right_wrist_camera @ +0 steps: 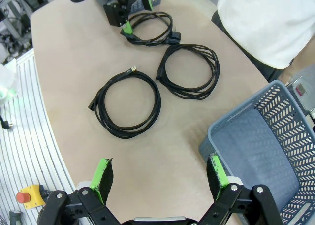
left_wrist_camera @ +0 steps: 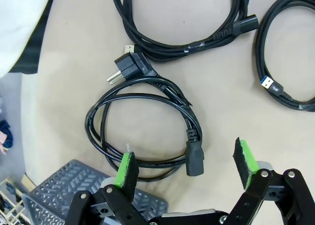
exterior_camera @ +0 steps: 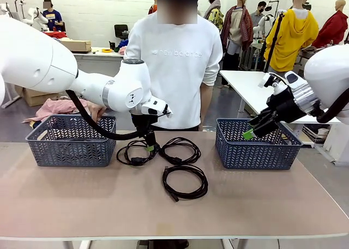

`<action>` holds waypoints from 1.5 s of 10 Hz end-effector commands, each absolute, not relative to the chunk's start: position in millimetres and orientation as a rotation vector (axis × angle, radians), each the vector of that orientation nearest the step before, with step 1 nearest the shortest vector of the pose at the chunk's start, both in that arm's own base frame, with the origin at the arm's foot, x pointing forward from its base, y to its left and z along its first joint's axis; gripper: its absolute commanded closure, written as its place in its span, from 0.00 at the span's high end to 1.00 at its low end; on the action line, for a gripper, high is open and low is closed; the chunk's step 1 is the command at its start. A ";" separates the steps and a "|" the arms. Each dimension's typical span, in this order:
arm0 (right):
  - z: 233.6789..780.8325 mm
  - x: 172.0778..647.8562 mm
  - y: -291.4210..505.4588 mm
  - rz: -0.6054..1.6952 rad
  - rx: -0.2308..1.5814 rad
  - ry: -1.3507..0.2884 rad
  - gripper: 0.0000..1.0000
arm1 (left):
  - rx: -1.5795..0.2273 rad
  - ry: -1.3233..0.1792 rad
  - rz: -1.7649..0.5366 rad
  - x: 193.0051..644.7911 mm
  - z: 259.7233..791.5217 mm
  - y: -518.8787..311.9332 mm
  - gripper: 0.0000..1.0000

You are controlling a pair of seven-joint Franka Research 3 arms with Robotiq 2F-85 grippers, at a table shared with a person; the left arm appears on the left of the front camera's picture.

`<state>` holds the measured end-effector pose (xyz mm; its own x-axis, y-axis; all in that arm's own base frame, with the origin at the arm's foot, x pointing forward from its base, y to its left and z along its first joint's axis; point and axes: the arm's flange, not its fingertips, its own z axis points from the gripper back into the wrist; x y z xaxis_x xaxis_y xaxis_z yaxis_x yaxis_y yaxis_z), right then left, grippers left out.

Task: Organize the cables according to human instructions.
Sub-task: Pick up a bundle of cables and place it in the basket indicated by the human.

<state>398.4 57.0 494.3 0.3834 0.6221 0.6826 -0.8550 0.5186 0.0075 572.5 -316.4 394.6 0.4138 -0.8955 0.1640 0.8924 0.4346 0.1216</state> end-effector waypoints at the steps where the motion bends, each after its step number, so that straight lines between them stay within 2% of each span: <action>1: 494.1 401.6 56.6 0.981 0.415 -0.707 1.00 | 0.016 -0.216 -1.124 572.5 394.6 -316.4 1.00; 15: 494.1 401.6 56.6 0.981 0.415 -0.707 1.00 | 0.033 -0.160 -0.935 586.9 328.9 -329.5 1.00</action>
<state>398.4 57.0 494.3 0.3834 0.6221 0.6826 -0.8550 0.5186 0.0075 583.2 -329.2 329.3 0.5591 -0.8205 0.1188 0.8192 0.5688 0.0735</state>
